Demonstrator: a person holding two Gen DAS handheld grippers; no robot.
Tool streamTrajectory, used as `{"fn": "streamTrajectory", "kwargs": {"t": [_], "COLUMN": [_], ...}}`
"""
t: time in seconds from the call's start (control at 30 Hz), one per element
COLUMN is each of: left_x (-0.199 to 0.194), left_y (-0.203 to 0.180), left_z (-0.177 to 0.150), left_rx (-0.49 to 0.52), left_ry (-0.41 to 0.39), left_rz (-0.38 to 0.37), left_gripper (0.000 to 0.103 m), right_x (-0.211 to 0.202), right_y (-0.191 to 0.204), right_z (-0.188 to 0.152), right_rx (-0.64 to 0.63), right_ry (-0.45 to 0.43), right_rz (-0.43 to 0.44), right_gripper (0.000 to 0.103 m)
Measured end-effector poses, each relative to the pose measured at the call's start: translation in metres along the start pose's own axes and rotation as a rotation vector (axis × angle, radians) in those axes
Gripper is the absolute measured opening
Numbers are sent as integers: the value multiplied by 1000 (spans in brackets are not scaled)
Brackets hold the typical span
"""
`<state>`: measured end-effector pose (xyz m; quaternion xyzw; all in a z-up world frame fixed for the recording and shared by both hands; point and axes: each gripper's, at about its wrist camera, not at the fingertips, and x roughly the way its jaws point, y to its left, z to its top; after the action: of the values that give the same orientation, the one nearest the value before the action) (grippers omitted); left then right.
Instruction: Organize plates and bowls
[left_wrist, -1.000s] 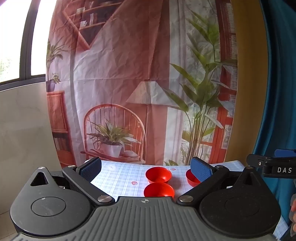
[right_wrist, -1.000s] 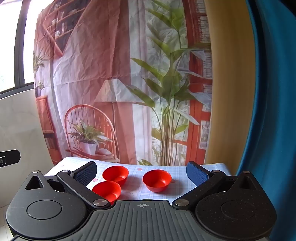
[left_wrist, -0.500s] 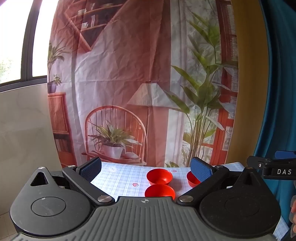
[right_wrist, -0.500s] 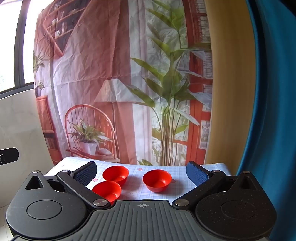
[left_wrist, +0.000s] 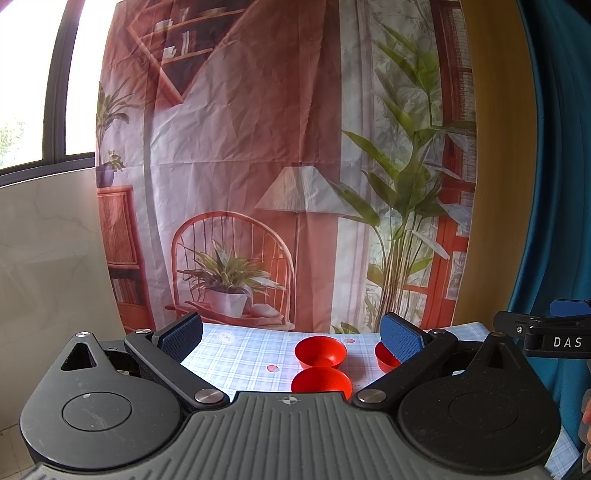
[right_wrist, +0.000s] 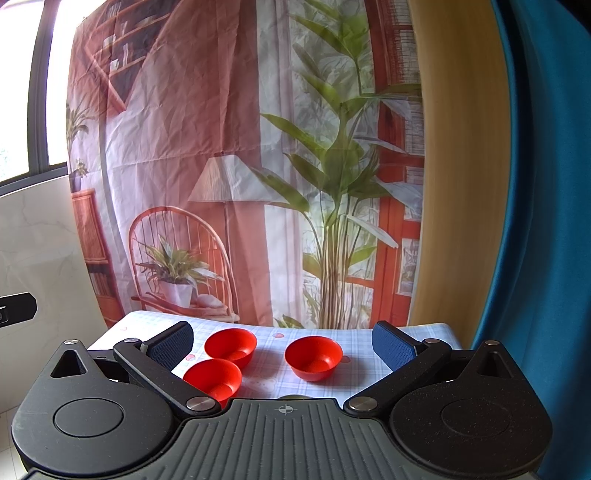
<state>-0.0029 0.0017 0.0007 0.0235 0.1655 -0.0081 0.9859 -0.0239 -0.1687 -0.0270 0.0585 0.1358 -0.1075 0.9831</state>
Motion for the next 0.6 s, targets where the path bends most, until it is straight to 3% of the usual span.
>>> {"fn": "streamTrajectory", "kwargs": {"t": [0.6], "left_x": [0], "left_y": [0], "left_z": [-1], "left_rx": [2], "left_ry": [2], "left_rz": [0], "left_gripper": [103], "right_x": [1], "right_y": [0], "right_z": [-1], "right_rx": [0], "right_ry": [3], "right_rz": [1], "right_gripper": [103]}}
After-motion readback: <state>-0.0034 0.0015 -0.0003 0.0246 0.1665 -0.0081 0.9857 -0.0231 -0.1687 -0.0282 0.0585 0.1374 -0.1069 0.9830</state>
